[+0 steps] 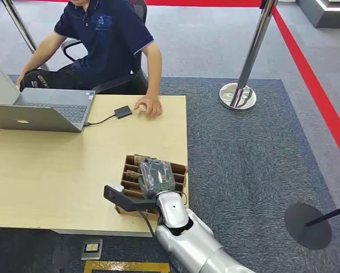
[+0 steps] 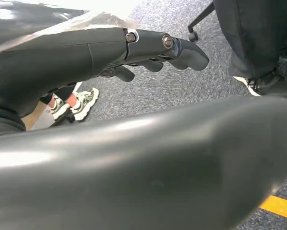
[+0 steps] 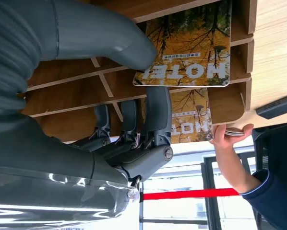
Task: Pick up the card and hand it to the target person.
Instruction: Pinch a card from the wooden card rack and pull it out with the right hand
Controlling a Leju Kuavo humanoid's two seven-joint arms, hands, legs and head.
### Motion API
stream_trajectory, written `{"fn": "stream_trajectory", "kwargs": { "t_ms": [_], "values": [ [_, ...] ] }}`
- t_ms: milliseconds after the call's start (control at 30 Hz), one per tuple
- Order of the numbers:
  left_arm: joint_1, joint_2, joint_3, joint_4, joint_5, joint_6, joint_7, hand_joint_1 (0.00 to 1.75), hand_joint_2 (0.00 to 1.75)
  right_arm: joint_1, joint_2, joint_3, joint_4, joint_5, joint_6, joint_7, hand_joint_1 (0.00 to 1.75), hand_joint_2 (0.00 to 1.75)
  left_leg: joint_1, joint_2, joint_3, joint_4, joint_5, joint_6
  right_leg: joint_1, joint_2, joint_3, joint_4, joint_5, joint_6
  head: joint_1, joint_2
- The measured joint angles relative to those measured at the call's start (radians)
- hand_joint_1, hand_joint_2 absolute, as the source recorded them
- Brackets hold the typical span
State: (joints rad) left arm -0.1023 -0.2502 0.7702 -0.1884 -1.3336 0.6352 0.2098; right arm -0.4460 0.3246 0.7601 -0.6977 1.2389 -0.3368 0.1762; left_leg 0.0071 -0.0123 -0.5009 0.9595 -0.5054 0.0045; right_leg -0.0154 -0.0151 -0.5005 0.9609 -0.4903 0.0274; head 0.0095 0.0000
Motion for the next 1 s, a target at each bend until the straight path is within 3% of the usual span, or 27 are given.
{"fn": "stream_trajectory", "kwargs": {
  "t_ms": [1000],
  "values": [
    [0.0, 0.004, 0.0, 0.0, -0.003, 0.003, -0.013, 0.0, 0.0, 0.002, -0.001, -0.023, -0.04, -0.078, 0.006, -0.073, 1.06, 1.75, 0.0, 0.0, 0.0, 0.0, 0.0, 0.0, 0.0, 0.0, 0.0, 0.0, 0.0, 0.0, 0.0, 0.0]
  ]
}}
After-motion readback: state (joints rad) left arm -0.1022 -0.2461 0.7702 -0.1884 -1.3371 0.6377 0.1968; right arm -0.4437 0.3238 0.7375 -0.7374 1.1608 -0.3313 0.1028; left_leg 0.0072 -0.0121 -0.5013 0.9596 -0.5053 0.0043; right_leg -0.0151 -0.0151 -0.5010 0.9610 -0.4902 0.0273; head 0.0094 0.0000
